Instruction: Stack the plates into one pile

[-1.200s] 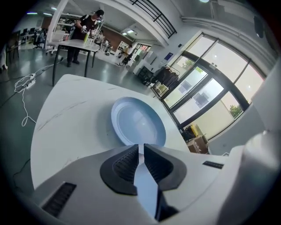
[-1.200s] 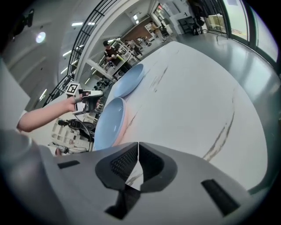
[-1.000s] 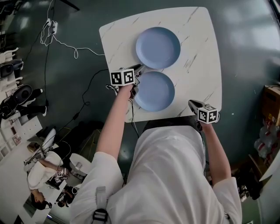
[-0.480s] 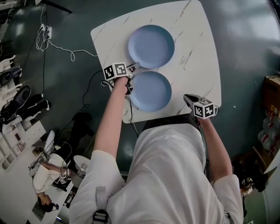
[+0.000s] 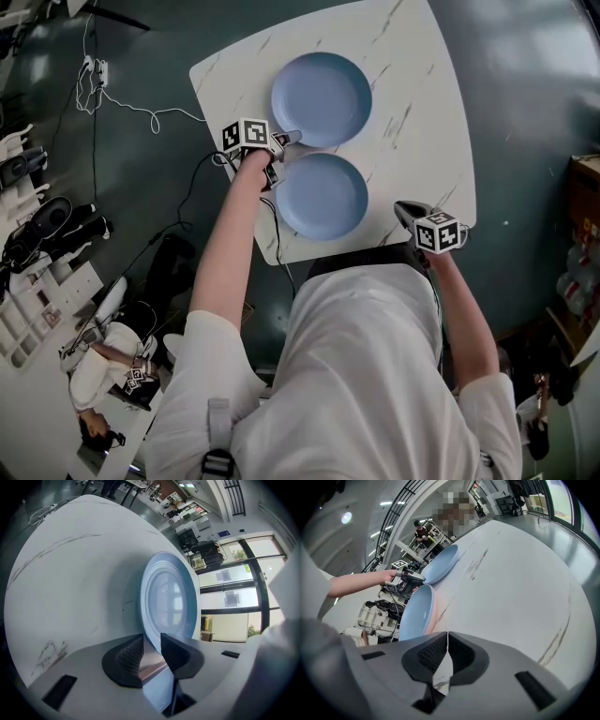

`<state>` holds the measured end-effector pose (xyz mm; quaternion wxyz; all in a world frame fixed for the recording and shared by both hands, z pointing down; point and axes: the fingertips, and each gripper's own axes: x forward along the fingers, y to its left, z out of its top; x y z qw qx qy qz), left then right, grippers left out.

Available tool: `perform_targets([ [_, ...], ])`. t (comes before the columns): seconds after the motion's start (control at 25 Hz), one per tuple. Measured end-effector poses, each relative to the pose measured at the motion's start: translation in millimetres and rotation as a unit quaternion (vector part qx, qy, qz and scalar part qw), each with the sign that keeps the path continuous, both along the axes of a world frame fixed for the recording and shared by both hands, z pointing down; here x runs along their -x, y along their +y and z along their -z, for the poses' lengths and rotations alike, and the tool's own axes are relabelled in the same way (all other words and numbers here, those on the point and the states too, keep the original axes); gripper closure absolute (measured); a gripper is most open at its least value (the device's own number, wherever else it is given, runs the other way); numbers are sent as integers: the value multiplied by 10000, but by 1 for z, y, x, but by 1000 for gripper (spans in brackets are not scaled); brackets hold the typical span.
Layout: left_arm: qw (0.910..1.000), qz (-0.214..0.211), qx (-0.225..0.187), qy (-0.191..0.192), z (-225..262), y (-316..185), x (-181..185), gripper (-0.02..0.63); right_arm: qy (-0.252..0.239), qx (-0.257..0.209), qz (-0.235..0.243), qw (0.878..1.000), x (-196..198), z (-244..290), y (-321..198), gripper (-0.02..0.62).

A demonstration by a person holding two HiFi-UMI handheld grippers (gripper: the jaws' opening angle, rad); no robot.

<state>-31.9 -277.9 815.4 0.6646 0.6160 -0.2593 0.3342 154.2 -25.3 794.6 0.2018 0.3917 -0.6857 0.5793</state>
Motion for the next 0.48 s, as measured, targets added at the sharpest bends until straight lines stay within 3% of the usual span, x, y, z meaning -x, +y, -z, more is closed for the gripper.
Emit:
perform_targets([
  [0.08, 10000, -55, 48, -53, -4, -1, 2, 531, 15, 9, 21, 10000, 0, -1, 1, 569],
  [0.16, 10000, -21, 88, -27, -5, -1, 1, 532, 18, 14, 21, 10000, 0, -1, 2, 568],
  [0.36, 9978, 640, 135, 70, -3, -10, 6, 568, 23, 21, 24, 10000, 0, -3, 3, 568],
  [0.48, 9971, 753, 61, 41, -1, -11, 7, 571, 28, 17, 19, 10000, -1, -3, 3, 568],
])
